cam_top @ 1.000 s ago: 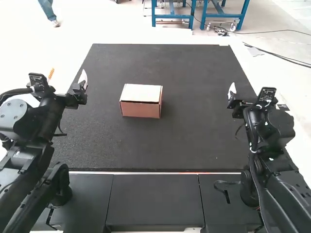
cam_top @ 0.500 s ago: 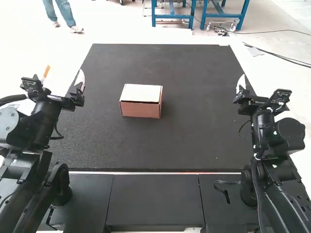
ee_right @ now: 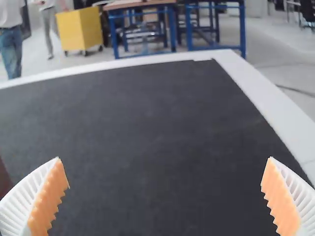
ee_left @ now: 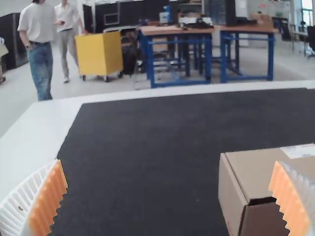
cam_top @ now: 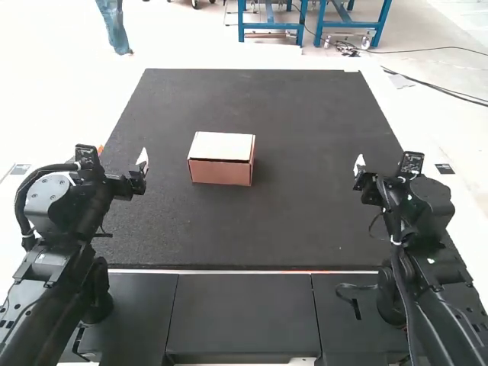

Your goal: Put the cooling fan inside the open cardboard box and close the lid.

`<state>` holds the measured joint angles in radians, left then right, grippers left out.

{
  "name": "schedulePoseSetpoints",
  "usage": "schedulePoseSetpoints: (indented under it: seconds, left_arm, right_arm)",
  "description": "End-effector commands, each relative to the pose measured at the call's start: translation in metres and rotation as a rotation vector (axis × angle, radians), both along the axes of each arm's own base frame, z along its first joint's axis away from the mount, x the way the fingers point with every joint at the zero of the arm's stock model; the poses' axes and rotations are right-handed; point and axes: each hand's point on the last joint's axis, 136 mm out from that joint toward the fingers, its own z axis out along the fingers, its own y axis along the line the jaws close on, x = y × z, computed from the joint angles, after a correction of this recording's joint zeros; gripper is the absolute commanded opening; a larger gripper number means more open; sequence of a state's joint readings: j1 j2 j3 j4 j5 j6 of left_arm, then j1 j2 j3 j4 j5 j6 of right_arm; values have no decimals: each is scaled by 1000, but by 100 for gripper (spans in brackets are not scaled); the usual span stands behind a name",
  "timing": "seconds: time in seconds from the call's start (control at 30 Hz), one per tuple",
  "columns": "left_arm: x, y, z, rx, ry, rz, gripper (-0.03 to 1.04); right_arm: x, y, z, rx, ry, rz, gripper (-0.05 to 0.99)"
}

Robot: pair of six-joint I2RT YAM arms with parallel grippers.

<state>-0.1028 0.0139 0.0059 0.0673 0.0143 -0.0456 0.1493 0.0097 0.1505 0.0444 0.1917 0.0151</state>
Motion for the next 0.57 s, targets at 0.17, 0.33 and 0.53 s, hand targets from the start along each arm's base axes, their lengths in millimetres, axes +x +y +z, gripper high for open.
schedulePoseSetpoints:
  seconds: [0.17,0.33,0.53]
  left_arm:
    - [0,6,-16,-4,59,28,97]
    - [0,6,-15,-6,57,28,97]
    - [0,6,-15,-5,57,28,97]
  right_arm:
    - [1,-1,-73,2,146,-8,91]
    - [1,-1,-74,2,147,-7,91]
    - [1,-1,-74,2,147,-7,91]
